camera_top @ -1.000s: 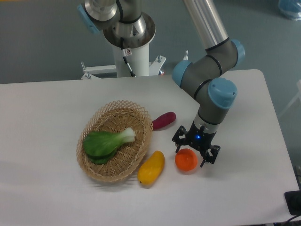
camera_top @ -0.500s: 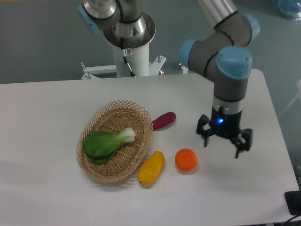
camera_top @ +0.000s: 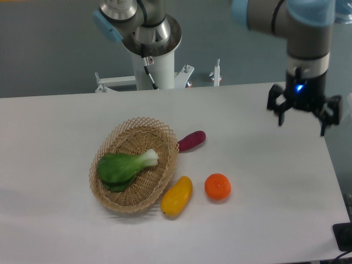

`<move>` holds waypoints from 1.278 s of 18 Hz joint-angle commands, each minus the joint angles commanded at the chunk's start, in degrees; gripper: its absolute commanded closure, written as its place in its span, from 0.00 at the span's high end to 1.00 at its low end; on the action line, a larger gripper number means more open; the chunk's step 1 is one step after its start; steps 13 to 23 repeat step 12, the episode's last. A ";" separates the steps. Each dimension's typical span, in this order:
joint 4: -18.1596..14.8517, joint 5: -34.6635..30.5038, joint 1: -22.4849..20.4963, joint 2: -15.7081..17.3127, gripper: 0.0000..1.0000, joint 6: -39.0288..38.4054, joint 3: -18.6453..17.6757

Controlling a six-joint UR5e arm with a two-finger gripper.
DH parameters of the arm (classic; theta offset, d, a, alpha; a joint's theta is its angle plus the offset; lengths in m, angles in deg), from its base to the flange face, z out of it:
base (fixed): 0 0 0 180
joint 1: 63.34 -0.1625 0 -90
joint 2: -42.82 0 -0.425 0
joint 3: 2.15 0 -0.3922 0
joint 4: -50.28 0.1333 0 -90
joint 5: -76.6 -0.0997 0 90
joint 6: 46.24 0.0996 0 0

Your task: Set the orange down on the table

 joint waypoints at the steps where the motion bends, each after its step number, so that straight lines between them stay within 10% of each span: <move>1: -0.36 0.26 -1.41 0.35 1.00 2.48 -0.09; 23: -0.45 4.66 -7.14 0.27 1.00 9.01 -0.62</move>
